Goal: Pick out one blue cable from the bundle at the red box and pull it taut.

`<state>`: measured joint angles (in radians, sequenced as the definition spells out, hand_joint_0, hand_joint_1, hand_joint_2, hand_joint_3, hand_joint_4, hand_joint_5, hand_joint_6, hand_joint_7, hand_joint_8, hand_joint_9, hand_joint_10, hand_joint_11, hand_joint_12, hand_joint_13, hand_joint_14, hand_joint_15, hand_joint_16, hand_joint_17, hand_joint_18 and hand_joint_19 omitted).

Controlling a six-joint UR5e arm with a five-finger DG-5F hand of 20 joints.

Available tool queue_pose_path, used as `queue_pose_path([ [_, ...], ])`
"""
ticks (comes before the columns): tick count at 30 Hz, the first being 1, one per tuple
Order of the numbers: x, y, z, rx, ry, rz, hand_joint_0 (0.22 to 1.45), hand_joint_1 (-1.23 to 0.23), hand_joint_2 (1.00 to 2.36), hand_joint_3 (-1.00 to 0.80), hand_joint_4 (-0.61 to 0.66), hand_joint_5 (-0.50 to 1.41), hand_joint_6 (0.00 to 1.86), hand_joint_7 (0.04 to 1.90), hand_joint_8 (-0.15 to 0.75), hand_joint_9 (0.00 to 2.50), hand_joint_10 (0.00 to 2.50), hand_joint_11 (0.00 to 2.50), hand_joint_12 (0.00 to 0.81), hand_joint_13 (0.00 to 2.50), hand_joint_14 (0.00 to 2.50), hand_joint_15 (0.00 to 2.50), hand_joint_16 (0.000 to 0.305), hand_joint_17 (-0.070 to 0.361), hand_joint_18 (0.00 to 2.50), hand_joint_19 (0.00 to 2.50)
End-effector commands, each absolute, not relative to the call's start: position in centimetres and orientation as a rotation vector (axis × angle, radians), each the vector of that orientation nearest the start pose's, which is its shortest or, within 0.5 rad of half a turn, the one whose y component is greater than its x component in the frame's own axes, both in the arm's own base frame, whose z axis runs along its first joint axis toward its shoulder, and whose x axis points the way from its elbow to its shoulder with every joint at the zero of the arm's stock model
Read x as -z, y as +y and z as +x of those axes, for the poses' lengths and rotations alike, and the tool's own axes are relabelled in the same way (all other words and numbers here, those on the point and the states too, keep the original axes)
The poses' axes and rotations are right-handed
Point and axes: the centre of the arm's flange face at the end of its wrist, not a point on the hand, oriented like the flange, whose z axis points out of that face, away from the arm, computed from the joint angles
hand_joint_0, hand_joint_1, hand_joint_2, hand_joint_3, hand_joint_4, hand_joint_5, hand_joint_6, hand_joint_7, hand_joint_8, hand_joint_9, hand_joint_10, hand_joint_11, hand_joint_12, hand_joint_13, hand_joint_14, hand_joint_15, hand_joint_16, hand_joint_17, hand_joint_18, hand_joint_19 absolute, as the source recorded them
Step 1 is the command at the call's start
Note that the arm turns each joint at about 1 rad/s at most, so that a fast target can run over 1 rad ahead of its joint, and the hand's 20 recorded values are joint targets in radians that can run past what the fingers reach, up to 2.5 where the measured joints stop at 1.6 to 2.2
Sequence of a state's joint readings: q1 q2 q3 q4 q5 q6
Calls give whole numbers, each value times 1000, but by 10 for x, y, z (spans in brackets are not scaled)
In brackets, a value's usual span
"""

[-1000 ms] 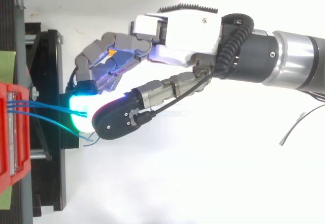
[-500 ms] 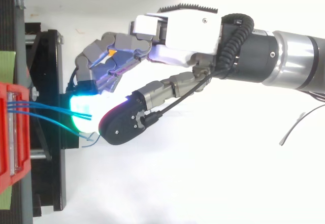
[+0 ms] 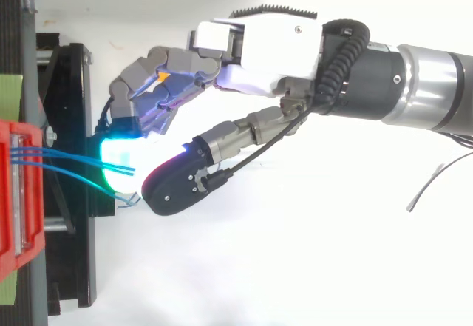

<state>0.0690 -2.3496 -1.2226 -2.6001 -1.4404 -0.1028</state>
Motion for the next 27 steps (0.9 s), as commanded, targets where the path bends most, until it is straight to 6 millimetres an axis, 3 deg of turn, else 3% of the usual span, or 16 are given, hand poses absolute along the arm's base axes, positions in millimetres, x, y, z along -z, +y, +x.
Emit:
queue_pose_path([
  [1,-213,-93,772,-1141,1123,1096,621,-718,1020,-262,-12,-222,911,989,245,648,23,630,334,684,21,519,46,103,658,579],
  [6,-213,-93,772,-1142,1125,1095,639,-743,1019,-285,-3,-224,922,949,244,635,23,638,334,678,21,513,45,102,660,562],
  [12,-213,-93,772,-1142,1125,1095,674,-790,1000,-500,28,-217,940,929,242,669,23,647,328,687,20,498,44,100,678,532],
  [27,-213,-93,772,-1142,1125,1095,595,-666,1000,-500,71,-215,917,901,250,697,23,644,334,707,19,507,45,100,693,553],
])
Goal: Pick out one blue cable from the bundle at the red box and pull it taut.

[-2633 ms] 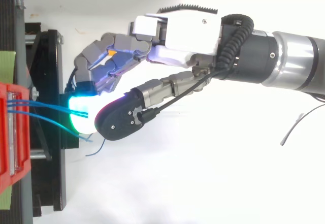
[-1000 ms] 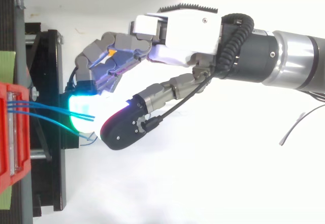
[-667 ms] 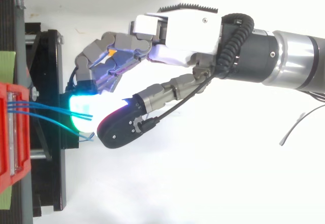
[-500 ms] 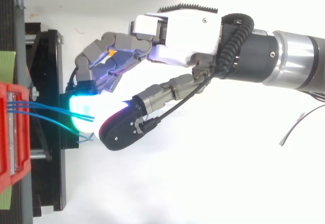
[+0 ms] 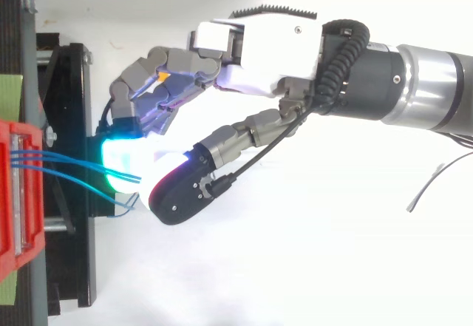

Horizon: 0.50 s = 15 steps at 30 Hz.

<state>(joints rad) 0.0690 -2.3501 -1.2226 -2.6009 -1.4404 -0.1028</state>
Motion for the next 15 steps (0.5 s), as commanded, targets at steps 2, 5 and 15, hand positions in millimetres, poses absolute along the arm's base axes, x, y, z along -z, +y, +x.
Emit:
queue_pose_path([
  [2,-213,-93,772,-1142,1125,1095,619,-624,1000,-500,54,-211,914,926,250,701,21,644,332,706,20,505,44,99,691,563],
  [5,-213,-93,772,-1142,1125,1095,612,-634,1006,-434,37,-208,918,942,250,699,24,644,336,703,19,517,44,100,689,581],
  [15,-213,-93,772,-1141,1126,1096,568,-460,1008,-410,69,-202,896,909,260,672,23,628,347,674,21,536,47,105,636,632],
])
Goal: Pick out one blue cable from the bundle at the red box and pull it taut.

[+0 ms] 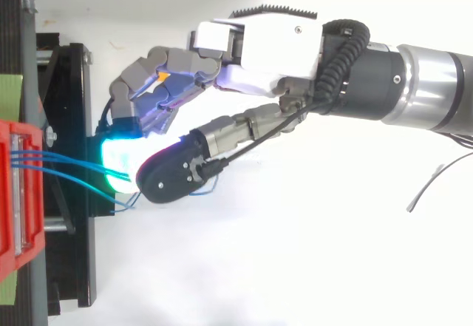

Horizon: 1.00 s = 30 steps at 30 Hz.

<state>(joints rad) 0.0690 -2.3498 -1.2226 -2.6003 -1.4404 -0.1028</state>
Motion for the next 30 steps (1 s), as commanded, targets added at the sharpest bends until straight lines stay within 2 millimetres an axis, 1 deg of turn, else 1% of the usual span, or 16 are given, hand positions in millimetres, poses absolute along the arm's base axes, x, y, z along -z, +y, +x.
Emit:
queue_pose_path([
  [1,-213,-93,772,-1142,1125,1095,556,-446,1004,-452,70,-201,890,925,262,673,23,636,352,674,20,529,47,106,638,638],
  [3,-214,-93,772,-1141,1123,1096,536,-430,1000,-500,77,-200,887,919,268,677,22,626,354,680,20,530,48,108,646,635],
  [5,-213,-93,772,-1141,1126,1096,516,-447,1000,-500,86,-199,885,925,277,683,22,635,362,691,18,529,49,111,657,630],
  [8,-213,-93,772,-1141,1126,1096,481,-515,1000,-500,107,-198,884,914,285,696,21,634,374,712,18,523,52,116,688,599],
  [9,-213,-93,772,-1141,1126,1096,472,-578,1000,-500,105,-198,886,899,287,707,19,638,377,721,19,515,52,118,703,585],
  [13,-213,-93,772,-1141,1126,1096,504,-737,1000,-500,93,-201,892,912,267,712,20,647,349,731,18,508,49,110,716,558],
  [14,-213,-93,772,-1141,1126,1096,516,-750,1000,-500,89,-202,892,921,267,717,22,648,345,733,20,505,48,109,715,552],
  [15,-212,-93,772,-1141,1127,1097,561,-790,1000,-500,76,-206,896,936,256,715,23,649,334,727,20,507,46,103,712,549],
  [16,-212,-94,772,-1139,1127,1099,594,-792,1000,-500,73,-207,897,934,249,709,24,648,328,728,19,510,45,101,712,546],
  [17,-212,-94,772,-1139,1127,1099,594,-796,1000,-500,73,-207,897,933,249,709,23,649,327,731,19,511,45,101,712,546],
  [18,-212,-93,772,-1138,1128,1100,643,-781,1000,-500,54,-208,897,956,248,708,23,637,327,737,19,508,44,100,716,546],
  [19,-212,-93,772,-1139,1129,1099,648,-777,1000,-498,43,-214,904,955,248,708,23,643,324,737,21,511,44,100,718,545],
  [22,-212,-93,772,-1140,1130,1101,625,-723,1013,-368,51,-224,904,942,244,693,21,642,328,730,21,513,45,100,714,570],
  [23,-212,-93,772,-1138,1131,1100,623,-714,1014,-353,54,-227,902,943,246,693,24,642,328,730,21,515,45,101,714,570],
  [26,-212,-94,772,-1138,1129,1102,607,-620,1020,-262,64,-230,862,935,243,685,23,648,338,721,19,526,46,104,703,597],
  [30,-212,-94,772,-1137,1130,1101,601,-570,1021,-240,59,-229,850,931,251,680,21,632,338,721,19,536,47,106,682,610],
])
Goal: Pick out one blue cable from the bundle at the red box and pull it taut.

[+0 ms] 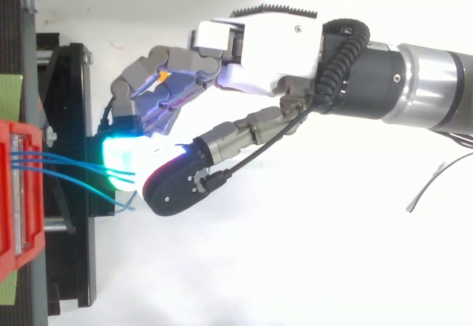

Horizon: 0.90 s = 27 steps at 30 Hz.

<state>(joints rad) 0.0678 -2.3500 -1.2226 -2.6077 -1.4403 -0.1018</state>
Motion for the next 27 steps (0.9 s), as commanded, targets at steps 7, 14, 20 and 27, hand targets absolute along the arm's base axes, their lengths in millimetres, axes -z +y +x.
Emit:
queue_pose_path([
  [7,-212,-94,772,-1137,1130,1101,597,-514,1019,-223,51,-228,843,940,253,670,21,630,342,700,21,541,47,106,653,638],
  [14,-212,-94,772,-1137,1130,1101,587,-454,1017,-266,67,-228,841,908,258,655,22,621,344,694,19,546,48,108,635,651],
  [20,-212,-94,772,-1137,1130,1101,524,-370,1000,-500,98,-220,832,875,277,673,20,636,361,709,19,542,50,113,653,642],
  [27,-212,-94,772,-1137,1130,1101,443,-499,1000,-500,135,-205,858,853,304,730,18,631,389,768,17,521,57,127,740,579],
])
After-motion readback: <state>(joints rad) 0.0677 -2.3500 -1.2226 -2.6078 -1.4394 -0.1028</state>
